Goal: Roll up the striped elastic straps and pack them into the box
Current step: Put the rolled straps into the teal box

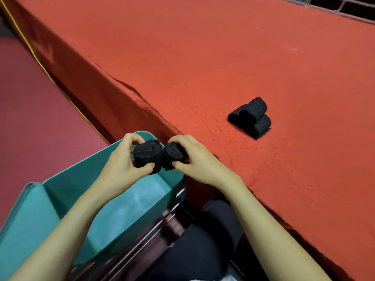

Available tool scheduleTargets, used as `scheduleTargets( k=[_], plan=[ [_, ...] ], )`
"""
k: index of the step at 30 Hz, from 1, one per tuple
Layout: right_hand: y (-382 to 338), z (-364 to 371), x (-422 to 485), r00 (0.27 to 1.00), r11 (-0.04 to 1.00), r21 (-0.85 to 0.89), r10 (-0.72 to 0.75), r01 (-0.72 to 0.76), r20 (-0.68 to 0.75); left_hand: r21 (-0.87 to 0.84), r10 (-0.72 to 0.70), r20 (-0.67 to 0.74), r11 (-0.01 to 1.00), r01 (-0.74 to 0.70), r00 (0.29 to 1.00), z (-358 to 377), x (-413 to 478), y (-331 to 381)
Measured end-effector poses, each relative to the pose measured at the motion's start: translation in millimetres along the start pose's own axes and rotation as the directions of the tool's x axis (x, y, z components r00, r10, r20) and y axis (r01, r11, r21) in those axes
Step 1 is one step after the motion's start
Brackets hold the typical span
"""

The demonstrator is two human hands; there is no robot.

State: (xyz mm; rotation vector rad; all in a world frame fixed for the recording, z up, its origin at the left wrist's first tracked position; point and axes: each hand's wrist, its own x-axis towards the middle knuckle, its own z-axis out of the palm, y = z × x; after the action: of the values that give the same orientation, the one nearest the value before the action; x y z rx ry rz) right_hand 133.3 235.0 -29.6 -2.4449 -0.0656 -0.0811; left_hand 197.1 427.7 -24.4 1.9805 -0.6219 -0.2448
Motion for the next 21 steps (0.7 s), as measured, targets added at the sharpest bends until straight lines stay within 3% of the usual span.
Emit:
scheduleTargets(
  k=[5,11,16,21],
  plan=[
    [-10,50,51,0.977,0.988,-0.138,-0.045,0.075,0.211,0.106,-0.259,-0.172,0.954,0.279,0.95,-19,-14,-56],
    [-3,94,92,0.903,0.951,-0.298,0.054,0.083,0.426,0.013,-0.578,-0.251,0.8,0.6,0.776,-9,-18,-108],
    [5,118,118,0.865,0.957,-0.282,0.082,0.071,0.495,-0.163,-0.742,-0.307,0.658,0.736,0.596,4,5,-141],
    [14,130,131,0.839,0.954,-0.29,0.097,0.075,0.536,-0.363,-0.825,-0.371,0.552,0.751,0.427,20,24,-171]
  ],
)
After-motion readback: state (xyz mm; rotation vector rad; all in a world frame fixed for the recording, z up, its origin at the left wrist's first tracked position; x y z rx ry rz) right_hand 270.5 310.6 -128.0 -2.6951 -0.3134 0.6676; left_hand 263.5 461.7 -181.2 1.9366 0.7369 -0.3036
